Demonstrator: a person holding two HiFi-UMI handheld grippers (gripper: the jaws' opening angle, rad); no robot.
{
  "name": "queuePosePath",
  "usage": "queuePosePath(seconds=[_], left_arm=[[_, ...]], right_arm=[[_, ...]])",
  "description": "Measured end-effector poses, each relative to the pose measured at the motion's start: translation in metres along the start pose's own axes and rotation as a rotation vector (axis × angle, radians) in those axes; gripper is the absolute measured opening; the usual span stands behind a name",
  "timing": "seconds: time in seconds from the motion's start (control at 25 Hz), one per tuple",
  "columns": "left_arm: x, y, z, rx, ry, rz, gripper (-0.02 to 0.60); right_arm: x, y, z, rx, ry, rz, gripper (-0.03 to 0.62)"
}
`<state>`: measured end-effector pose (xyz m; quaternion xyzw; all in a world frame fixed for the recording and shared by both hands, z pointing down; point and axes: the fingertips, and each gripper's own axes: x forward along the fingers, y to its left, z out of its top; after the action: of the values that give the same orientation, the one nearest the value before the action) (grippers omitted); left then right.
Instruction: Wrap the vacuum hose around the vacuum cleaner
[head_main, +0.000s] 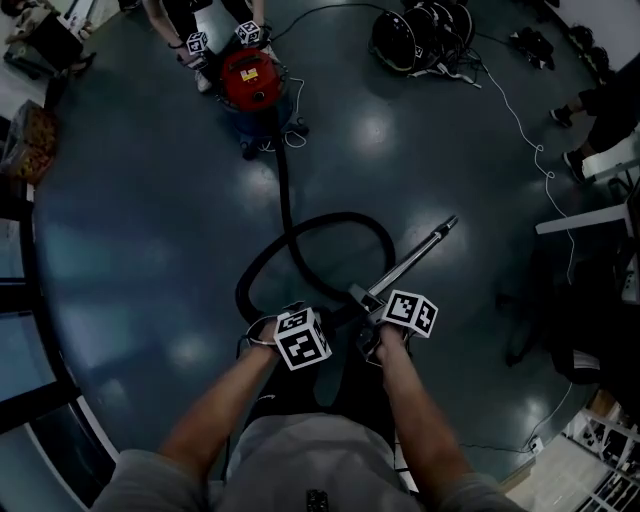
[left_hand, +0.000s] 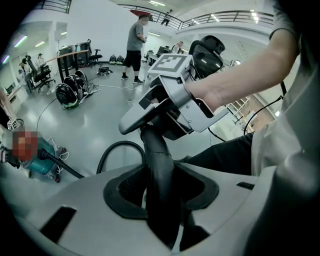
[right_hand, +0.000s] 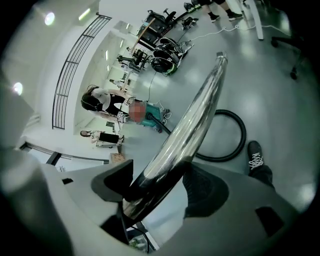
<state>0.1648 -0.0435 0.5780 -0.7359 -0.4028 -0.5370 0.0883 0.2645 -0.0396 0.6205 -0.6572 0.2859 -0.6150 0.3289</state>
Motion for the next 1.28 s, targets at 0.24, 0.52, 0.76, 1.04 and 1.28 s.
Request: queuePosePath(seconds=[0.24,0.52,0.76,1.04,1.28], left_arm=[[0.013,0.007,0.058,-0.132,-0.034,0.009,0.161],[0.028,0.012,0.129,-0.17,-0.066,-0.002,0.176],[0.032,0.019,0.172,-0.103,-0.056,-0.014,0.253],[0.01,0.032,0.215,-0.031,-0.14,-0.005,0.351],[-0.014,0.062,0.235,0.018,-0.132,0.069,0.36]], right_arm=[[-0.019,-0.001,0.056,-0.003,-0.003,0.039,0.281],[-0.053,0.003,0.122,-0.06,-0.025,0.048,0.252],[-0.074,0.019,0.174,-0.123,-0.06,0.061,0.227],[-0.091,0.045,0.219,-0.222,-0.058,0.105,0.219],[-0.106,0.042,0.247,-0.317,-0.02,0.088,0.213]])
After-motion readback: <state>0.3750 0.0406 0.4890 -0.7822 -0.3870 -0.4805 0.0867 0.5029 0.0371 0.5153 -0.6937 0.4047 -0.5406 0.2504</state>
